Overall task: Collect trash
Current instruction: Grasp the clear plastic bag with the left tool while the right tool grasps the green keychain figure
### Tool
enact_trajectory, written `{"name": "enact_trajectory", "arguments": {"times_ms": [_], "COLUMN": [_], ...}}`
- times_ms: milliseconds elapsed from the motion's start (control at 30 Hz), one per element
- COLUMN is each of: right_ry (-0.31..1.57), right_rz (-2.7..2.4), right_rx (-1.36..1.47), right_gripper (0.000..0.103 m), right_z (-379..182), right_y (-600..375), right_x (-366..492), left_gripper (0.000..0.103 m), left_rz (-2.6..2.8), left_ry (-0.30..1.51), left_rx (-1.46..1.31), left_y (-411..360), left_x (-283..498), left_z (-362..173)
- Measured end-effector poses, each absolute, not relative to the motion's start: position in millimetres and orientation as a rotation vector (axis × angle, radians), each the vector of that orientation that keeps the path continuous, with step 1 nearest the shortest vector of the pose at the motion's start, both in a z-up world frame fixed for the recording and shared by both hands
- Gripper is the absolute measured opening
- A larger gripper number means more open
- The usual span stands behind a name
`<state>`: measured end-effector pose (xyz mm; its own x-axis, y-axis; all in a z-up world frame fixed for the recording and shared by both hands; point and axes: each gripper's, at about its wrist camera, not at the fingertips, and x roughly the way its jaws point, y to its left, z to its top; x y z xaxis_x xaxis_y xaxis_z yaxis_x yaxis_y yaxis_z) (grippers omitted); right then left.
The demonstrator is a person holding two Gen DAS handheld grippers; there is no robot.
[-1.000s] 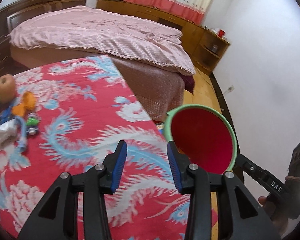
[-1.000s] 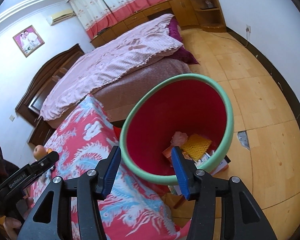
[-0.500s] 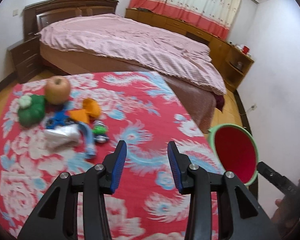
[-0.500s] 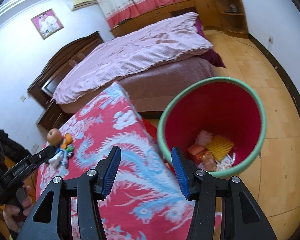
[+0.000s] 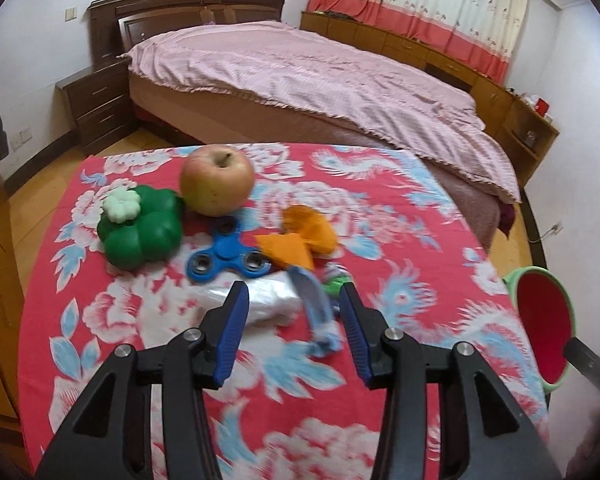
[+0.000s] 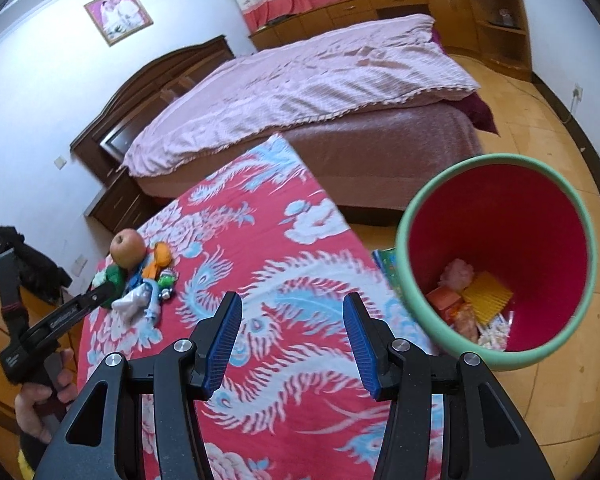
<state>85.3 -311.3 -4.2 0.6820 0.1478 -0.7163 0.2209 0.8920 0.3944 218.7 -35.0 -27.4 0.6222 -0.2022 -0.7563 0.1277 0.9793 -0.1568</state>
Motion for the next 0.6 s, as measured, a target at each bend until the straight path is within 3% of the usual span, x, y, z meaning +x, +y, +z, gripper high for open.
{"name": "enact_trajectory", "arguments": {"times_ms": [600], "right_ry": [0.914], "right_rz": [-0.025], "right_rx": [0.463], "right_gripper": [0.054], "right_z": [-29], "right_y": [-292], "right_x": [106], "left_gripper": [0.047], "left_rz": [-0.134], "left_ry": [0.975], "left_rx": [-0.196], "left_y": [6], "left_x": [252], "left_z": [-68]}}
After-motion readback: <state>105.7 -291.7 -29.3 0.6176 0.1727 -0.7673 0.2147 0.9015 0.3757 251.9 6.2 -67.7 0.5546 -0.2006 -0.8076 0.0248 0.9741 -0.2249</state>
